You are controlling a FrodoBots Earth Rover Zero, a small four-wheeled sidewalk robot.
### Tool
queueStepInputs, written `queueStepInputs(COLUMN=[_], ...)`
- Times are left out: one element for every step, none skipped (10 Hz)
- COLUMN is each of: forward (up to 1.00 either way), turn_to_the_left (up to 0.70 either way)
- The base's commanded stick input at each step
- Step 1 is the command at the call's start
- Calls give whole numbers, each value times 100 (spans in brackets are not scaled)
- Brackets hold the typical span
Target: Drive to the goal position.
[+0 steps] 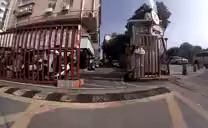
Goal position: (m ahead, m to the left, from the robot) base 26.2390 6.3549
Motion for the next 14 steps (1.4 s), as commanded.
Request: queueStepInputs(forward=[70, 70, 70, 70, 70, 70, 70, 70, 70, 70, 70, 70, 70, 70], turn_to_the_left=[0, 0, 0, 0, 0, 0, 0, 0, 0, 0, 0, 0, 0, 0])
